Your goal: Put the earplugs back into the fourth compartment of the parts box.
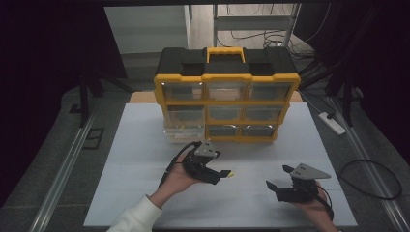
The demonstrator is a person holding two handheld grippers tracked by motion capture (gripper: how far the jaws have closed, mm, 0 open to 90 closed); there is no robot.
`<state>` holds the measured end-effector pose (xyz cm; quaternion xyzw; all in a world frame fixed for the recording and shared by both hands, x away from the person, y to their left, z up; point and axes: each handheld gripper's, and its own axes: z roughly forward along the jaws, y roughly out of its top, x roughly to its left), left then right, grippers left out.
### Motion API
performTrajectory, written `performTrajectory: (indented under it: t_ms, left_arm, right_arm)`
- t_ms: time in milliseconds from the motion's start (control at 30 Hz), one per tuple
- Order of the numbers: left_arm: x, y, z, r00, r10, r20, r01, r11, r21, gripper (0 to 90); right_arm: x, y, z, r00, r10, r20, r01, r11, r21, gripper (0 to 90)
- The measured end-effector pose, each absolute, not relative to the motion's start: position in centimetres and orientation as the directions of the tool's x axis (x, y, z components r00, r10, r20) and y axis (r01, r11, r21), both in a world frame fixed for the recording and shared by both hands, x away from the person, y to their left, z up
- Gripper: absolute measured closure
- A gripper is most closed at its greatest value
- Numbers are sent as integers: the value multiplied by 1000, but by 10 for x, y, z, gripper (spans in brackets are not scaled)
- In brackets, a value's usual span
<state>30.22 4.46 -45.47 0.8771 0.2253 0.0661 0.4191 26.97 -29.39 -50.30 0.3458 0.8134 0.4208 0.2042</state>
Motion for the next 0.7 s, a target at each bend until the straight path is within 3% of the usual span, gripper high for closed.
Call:
performTrajectory:
  t_ms: [700]
  left_arm:
    - [325,8,-503,892,450,-48,368,-660,655,258]
  right_arm:
    - [270,-294,-504,-678,734,-43,392,410,823,149]
